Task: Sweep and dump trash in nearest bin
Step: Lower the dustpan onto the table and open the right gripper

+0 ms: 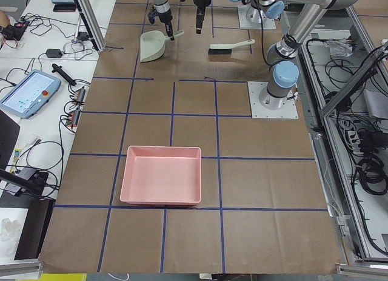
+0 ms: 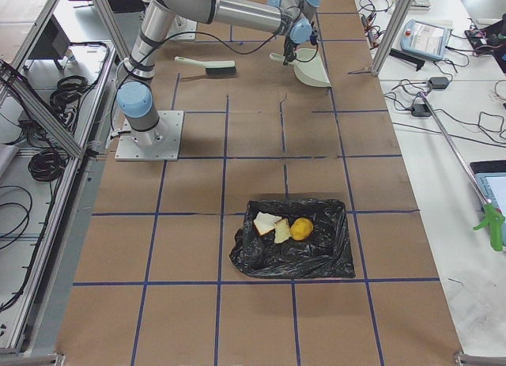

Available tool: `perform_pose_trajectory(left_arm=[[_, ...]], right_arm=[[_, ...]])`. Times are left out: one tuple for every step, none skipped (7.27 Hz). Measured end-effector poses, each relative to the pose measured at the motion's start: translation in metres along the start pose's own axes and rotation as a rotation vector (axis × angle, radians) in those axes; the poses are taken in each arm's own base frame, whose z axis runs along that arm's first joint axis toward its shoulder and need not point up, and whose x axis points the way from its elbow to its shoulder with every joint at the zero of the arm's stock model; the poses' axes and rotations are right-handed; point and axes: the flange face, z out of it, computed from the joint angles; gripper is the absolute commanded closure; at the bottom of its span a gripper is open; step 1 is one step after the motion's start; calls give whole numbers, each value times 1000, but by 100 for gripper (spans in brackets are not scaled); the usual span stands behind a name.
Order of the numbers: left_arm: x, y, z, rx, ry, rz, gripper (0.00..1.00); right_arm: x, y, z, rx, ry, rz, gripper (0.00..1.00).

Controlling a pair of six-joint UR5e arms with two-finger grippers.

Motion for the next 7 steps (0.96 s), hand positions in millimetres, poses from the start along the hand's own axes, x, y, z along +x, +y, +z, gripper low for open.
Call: perform_pose_trajectory(left_arm=[[0, 0, 0, -1, 0, 0, 0], [0, -1, 1, -2, 1, 0, 0], [0, -1, 1, -3, 0, -1, 0], [0, -1, 2, -5, 0, -1, 0], [0, -2, 2, -6, 0, 0, 0], [0, -2, 3, -6, 0, 0, 0], [0, -2, 3, -7, 1, 0, 0]], right_arm=[[0, 0, 0, 2, -1, 5, 0], [1, -1, -1, 5, -2, 9, 0], [5, -3, -4, 7, -4, 14, 0], [9, -4, -7, 10, -6, 18, 0], [12, -5, -14, 18, -8, 18, 0], [13, -5, -26, 27, -8, 16, 0], [17, -4, -47, 29, -4, 8, 0]])
